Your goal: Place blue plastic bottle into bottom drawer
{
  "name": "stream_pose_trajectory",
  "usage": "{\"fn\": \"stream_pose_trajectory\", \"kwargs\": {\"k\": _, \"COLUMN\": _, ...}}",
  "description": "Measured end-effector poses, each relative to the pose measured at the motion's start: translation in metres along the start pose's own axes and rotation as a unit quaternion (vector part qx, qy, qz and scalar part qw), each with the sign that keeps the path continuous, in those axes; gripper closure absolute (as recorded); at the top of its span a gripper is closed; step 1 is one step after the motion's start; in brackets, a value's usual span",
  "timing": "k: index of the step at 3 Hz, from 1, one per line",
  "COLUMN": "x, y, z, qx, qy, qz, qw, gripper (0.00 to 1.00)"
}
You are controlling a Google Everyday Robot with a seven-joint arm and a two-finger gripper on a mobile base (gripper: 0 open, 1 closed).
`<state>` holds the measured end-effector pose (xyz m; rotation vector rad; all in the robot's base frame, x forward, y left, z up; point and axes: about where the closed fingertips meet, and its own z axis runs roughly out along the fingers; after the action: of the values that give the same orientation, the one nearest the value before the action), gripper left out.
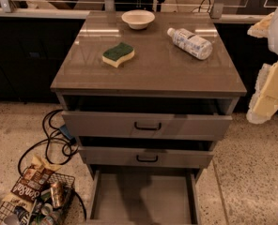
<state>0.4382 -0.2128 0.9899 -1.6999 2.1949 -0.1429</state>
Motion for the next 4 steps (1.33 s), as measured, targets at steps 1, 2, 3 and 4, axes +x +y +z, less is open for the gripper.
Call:
{"fn": "stream_pose_trajectory", "kwargs": {"k": 1, "x": 0.0, "y": 0.0, "z": 0.0, "qx": 0.0, "qy": 0.0, "qz": 0.0, "qw": 1.0, "gripper": 0.0}}
{"fn": "stream_pose_trajectory", "kwargs": {"k": 2, "x": 0.006, "y": -0.03, "z": 0.003, "qx": 0.01, "qy": -0.009, "qz": 0.032, "qw": 0.9994, "gripper": 0.0}}
{"fn": "stream_pose_trajectory", "kwargs": {"k": 3, "x": 0.022, "y": -0.121, "z": 0.028, "qx": 0.032, "qy": -0.034, "qz": 0.124, "qw": 0.9912, "gripper": 0.0}}
{"fn": "stream_pose_trajectory", "kwargs": {"k": 4, "x": 0.025, "y": -0.18, "z": 0.054, "qx": 0.048, "qy": -0.037, "qz": 0.182, "qw": 0.9814, "gripper": 0.0}}
